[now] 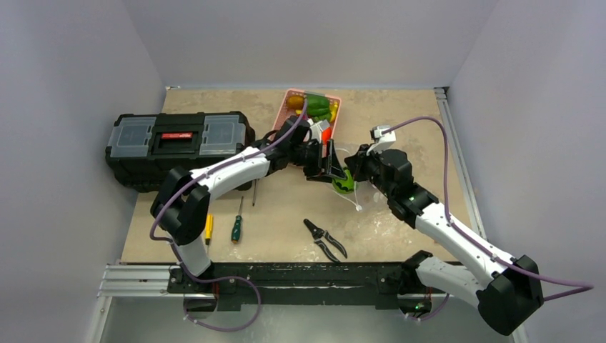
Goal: Place the food in the zip-top bag and seal the zipper
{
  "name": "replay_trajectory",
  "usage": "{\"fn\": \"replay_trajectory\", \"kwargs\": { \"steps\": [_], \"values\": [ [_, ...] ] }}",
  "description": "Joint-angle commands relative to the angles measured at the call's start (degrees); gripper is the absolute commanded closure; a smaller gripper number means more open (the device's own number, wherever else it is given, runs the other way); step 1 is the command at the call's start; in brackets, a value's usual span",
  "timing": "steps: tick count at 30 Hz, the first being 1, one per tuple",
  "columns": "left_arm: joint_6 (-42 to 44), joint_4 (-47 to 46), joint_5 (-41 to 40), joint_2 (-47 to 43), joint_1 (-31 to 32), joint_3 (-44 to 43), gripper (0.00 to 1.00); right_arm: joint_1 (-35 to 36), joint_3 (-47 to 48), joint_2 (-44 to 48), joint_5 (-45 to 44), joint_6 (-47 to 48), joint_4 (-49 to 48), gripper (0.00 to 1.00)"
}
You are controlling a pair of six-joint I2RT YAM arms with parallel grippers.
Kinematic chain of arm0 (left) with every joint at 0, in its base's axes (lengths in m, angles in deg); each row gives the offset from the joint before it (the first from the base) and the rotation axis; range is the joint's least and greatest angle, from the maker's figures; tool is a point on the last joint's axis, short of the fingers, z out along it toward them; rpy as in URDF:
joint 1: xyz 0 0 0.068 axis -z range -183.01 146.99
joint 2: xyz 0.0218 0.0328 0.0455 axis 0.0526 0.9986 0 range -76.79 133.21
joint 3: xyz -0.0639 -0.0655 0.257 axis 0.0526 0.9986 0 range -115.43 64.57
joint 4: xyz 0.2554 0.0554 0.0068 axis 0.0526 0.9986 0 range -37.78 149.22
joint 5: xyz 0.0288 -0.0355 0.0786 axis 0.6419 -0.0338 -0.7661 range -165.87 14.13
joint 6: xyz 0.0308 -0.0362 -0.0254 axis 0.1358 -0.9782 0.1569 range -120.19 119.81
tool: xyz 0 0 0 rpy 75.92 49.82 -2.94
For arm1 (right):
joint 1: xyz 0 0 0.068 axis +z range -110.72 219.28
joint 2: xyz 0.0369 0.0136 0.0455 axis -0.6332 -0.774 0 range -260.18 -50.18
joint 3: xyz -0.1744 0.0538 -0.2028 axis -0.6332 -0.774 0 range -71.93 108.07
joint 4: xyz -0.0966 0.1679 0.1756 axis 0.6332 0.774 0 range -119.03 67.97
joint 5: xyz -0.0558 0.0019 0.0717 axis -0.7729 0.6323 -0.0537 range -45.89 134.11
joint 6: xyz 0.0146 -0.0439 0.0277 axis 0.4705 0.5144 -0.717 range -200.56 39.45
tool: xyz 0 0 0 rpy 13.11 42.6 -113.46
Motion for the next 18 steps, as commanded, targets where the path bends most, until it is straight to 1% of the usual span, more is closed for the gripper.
{"fn": "replay_trajectory", "kwargs": {
  "steps": [1,2,3,4,5,8,12,18],
  "values": [
    [1.4,-3.3,1.7,-3.8,0.4,1.8,0.34,0.5,0.0,0.5,0.2,0.0,-3.0,1.0],
    [1.8,-3.0,1.2,-4.3,0.4,2.0,0.31,0.5,0.0,0.5,0.2,0.0,-3.0,1.0],
    [2.3,-2.8,0.9,-4.8,0.4,2.2,0.25,0.6,0.0,0.5,0.1,0.0,-3.0,1.0],
    [2.6,-2.3,0.6,-5.1,0.4,2.3,0.17,0.5,0.0,0.5,0.1,0.0,-2.9,1.0],
    [3.0,-1.8,0.3,-5.4,0.5,2.3,0.12,0.6,0.0,0.5,0.1,0.0,-2.9,1.0],
    [4.1,-1.7,0.2,-6.5,0.5,2.5,0.04,0.5,0.0,0.5,0.0,0.0,-2.9,1.0],
    [5.8,-0.2,-1.4,-8.1,0.3,2.8,0.02,0.5,0.0,0.5,-0.3,0.0,-2.7,1.0],
    [8.0,0.5,-8.1,-12.8,-0.1,5.1,0.04,0.6,-0.3,0.4,-0.3,-0.4,-3.1,1.0]
  ]
}}
